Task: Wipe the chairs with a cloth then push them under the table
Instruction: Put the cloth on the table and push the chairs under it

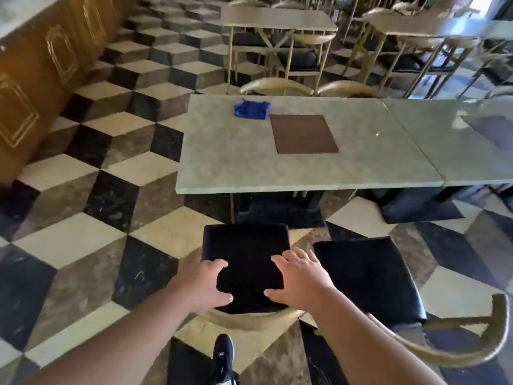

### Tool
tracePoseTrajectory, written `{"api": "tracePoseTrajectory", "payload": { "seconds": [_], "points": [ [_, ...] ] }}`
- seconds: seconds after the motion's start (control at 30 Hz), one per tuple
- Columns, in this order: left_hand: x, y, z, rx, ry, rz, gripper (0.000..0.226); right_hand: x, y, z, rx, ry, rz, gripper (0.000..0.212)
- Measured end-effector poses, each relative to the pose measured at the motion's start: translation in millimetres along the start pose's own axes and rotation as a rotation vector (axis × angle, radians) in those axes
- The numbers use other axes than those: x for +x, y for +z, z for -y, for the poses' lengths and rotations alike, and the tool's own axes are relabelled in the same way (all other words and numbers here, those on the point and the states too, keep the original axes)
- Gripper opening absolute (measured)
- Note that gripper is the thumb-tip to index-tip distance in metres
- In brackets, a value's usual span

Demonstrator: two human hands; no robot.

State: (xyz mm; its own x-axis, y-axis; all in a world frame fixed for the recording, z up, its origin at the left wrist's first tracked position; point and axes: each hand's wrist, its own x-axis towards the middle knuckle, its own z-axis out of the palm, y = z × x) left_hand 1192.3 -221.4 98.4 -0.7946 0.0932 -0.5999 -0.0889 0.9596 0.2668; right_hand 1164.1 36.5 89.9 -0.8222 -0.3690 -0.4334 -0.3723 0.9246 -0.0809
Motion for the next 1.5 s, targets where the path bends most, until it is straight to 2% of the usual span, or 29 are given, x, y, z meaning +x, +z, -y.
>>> {"api": "tracePoseTrajectory", "payload": {
  "seconds": [0.23, 0.37, 0.47, 0.5, 0.53, 0.6, 0.63, 0.67, 0.8, 1.13, 1.5],
  "points": [
    [75, 81, 8, -0.066, -0.004, 0.166, 0.091, 45, 80, -27, -0.015, -0.019, 0.239, 0.094],
    [106, 121, 13, 0.025, -0.039, 0.257, 0.101, 63, 131, -41, 0.024, -0.054, 0.352, 0.099],
    [115, 142, 11, 0.129, -0.021, 0.401, 0.109, 67, 161, -48, -0.022, -0.106, 0.464, 0.106],
    [115, 147, 9, 0.212, -0.004, 0.435, 0.105, 68, 168, -49, -0.084, -0.152, 0.468, 0.1],
    [115, 152, 7, 0.302, 0.022, 0.449, 0.091, 68, 174, -51, -0.134, -0.192, 0.445, 0.086],
    [114, 158, 3, 0.427, 0.104, 0.385, 0.049, 68, 181, -53, -0.159, -0.237, 0.368, 0.038],
    [113, 159, 2, 0.44, 0.126, 0.331, 0.039, 68, 181, -54, -0.149, -0.248, 0.34, 0.021],
    [110, 159, 3, 0.435, 0.134, 0.29, 0.035, 68, 179, -54, -0.135, -0.251, 0.331, 0.015],
    [111, 148, 8, 0.392, 0.132, 0.181, 0.032, 72, 165, -60, -0.128, -0.266, 0.265, 0.018],
    [161, 75, 18, 0.338, 0.183, 0.105, 0.037, 134, 87, -68, -0.152, -0.251, 0.248, 0.023],
    [263, 9, 11, 0.322, 0.203, 0.055, 0.041, 239, 57, -116, -0.137, -0.264, 0.15, 0.024]
  ]
}}
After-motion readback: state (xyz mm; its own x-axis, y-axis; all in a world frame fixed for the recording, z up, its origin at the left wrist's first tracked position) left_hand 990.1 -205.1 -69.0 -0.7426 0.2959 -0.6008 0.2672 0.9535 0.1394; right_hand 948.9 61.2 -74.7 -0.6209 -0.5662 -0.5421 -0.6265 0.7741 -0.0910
